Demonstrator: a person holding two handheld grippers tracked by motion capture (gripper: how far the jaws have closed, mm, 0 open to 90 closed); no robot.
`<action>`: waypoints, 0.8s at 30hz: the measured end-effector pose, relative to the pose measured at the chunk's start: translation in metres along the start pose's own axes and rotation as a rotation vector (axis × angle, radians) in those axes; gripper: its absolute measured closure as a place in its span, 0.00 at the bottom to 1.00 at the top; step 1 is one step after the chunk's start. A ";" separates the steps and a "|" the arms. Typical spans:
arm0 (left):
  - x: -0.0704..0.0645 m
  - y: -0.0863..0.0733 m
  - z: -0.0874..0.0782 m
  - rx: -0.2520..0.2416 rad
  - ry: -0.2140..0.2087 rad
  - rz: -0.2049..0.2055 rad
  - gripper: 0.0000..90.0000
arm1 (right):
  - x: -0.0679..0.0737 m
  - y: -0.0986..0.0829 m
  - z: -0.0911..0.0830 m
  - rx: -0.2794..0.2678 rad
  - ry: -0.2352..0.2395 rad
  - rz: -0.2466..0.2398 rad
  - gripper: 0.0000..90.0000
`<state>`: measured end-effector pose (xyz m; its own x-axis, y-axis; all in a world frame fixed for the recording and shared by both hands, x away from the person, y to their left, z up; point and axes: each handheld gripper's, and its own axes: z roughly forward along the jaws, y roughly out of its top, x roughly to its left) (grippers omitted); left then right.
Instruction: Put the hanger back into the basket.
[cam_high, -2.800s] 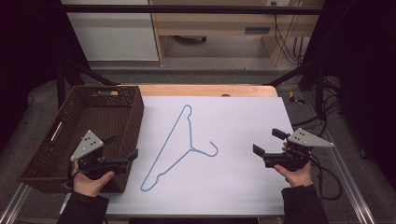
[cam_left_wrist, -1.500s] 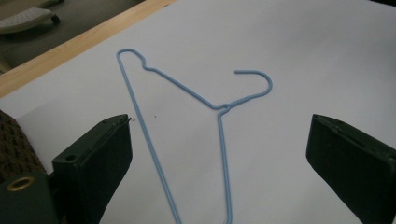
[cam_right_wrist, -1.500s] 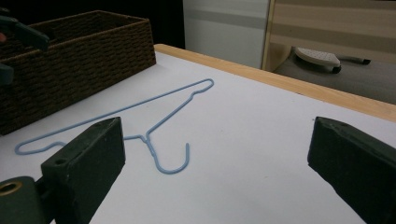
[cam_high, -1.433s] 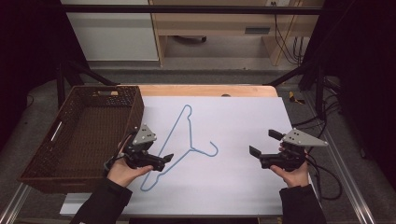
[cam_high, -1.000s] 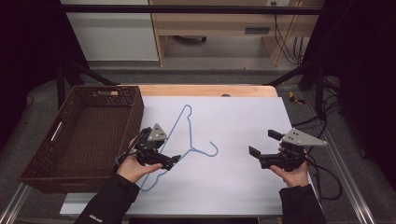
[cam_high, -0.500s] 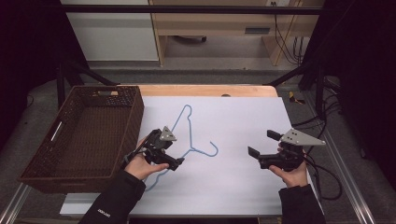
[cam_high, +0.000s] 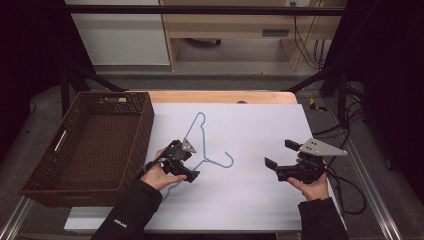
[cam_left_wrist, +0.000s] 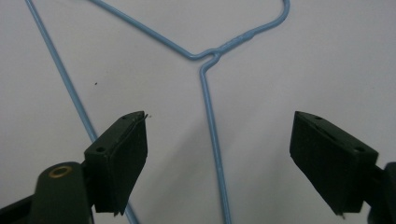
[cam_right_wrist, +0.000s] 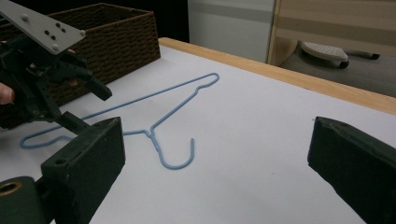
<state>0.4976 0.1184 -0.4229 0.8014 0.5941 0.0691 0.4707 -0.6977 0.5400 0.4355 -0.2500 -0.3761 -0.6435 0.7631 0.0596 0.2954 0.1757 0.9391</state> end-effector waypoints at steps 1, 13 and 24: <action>0.001 0.000 0.001 0.009 -0.004 0.002 0.22 | 0.000 0.000 0.000 0.001 0.001 0.002 0.05; 0.006 -0.004 0.015 0.054 -0.036 -0.016 0.35 | 0.001 0.000 0.001 0.008 0.002 0.000 0.05; 0.005 -0.005 0.021 0.082 -0.059 -0.012 0.51 | 0.001 0.000 0.001 0.007 0.003 0.002 0.05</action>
<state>0.5073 0.1168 -0.4428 0.8148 0.5797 0.0117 0.5071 -0.7223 0.4702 0.4359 -0.2486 -0.3769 -0.6451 0.7616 0.0620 0.3013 0.1790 0.9366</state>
